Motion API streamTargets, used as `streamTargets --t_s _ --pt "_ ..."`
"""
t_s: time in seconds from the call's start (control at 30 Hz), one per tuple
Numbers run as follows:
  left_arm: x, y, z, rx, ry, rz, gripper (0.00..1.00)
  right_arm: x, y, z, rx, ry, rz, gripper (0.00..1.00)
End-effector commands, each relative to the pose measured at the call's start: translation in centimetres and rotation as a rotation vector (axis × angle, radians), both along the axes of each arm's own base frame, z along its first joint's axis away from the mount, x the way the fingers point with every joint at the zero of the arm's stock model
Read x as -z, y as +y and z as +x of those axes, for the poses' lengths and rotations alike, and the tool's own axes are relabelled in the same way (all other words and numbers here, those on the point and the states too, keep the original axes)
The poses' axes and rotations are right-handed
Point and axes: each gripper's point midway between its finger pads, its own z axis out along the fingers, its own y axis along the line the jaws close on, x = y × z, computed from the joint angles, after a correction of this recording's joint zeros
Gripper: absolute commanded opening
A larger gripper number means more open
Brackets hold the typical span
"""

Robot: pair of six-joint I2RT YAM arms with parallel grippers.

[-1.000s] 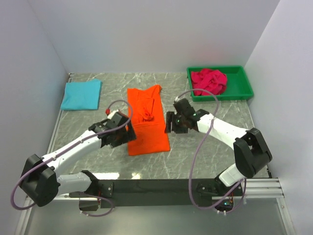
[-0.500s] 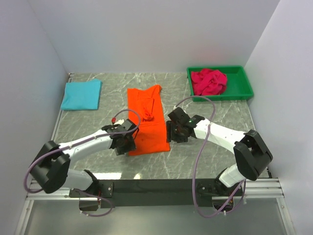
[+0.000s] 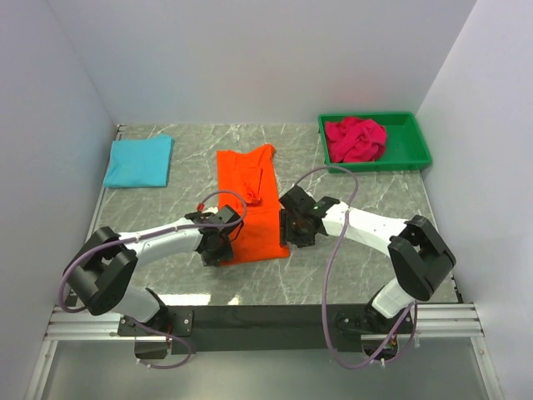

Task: Fold and stack the t-shirts
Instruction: Fold the tshirt

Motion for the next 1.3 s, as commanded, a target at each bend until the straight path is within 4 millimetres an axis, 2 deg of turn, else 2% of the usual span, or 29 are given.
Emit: streamTargets --t_s 0.0,0.1,0.2,0.3,0.33,0.37,0.4,0.5,0.9,1.03,1.27 --pt "0.6 -0.5 0.3 -0.013 0.006 0.004 0.48 -0.6 0.8 0.8 0.026 -0.020 -0.005 0.62" --pt "1.1 -0.5 0.1 -0.008 0.022 0.008 0.44 0.0 0.8 0.7 0.037 0.001 -0.015 0.62" --pt "1.5 -0.5 -0.2 -0.001 0.036 0.006 0.32 0.5 0.7 0.6 0.049 0.017 -0.031 0.62" --pt "1.6 -0.7 -0.2 0.008 0.038 0.000 0.24 0.8 0.9 0.6 0.048 0.029 -0.034 0.61" --pt "1.6 -0.7 -0.2 0.010 0.038 -0.004 0.16 0.8 0.9 0.7 0.047 0.029 -0.036 0.61" --pt "1.6 -0.8 -0.2 0.010 0.035 -0.006 0.14 0.8 0.9 0.7 0.050 0.028 -0.039 0.61" --pt "1.6 -0.8 -0.3 0.012 0.039 -0.007 0.05 0.9 0.9 0.7 0.053 0.031 -0.040 0.61" --pt "1.4 -0.9 -0.2 0.014 0.034 -0.015 0.01 1.0 0.9 0.7 0.057 0.033 -0.042 0.58" --pt "1.2 -1.1 -0.4 0.018 0.037 -0.035 0.01 1.2 1.0 0.0 0.049 0.069 -0.070 0.53" --pt "0.9 -1.3 -0.4 0.023 0.033 -0.048 0.01 2.0 1.4 -0.5 0.036 0.103 -0.082 0.52" --pt "0.8 -1.4 -0.4 0.027 0.036 -0.053 0.01 3.7 0.9 -1.4 0.045 0.155 -0.131 0.48"
